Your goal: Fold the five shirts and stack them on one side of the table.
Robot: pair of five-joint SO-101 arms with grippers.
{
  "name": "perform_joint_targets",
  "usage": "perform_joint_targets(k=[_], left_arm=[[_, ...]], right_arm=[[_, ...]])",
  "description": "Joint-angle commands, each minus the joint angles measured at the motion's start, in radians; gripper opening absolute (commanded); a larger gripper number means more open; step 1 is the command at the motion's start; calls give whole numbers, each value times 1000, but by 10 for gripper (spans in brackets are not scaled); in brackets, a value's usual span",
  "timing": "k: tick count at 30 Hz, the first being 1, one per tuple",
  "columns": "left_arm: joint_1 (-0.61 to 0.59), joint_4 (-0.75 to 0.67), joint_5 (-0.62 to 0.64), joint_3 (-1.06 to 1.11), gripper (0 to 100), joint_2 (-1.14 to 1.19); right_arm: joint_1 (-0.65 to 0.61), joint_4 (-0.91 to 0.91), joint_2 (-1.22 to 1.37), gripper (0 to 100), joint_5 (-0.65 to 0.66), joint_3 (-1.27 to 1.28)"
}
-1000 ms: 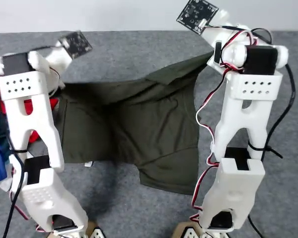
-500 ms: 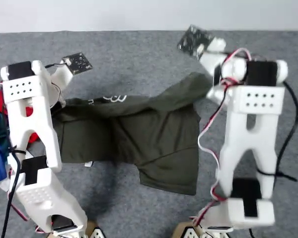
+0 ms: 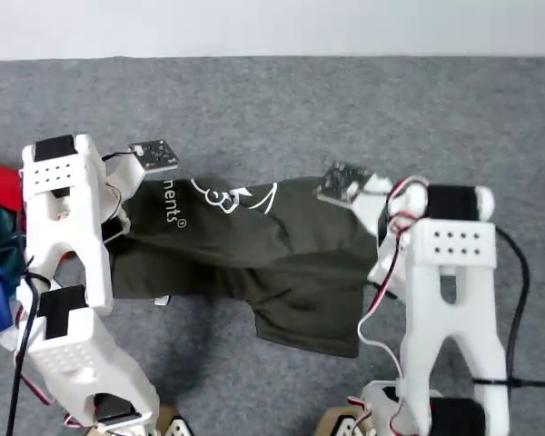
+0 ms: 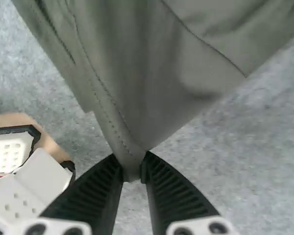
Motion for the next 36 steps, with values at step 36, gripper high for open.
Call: perform_joint_targets(k=[36], left_arm=[[-84, -57, 34, -44, 8, 124]], right_arm=[[-183, 27, -102, 11, -31, 265]])
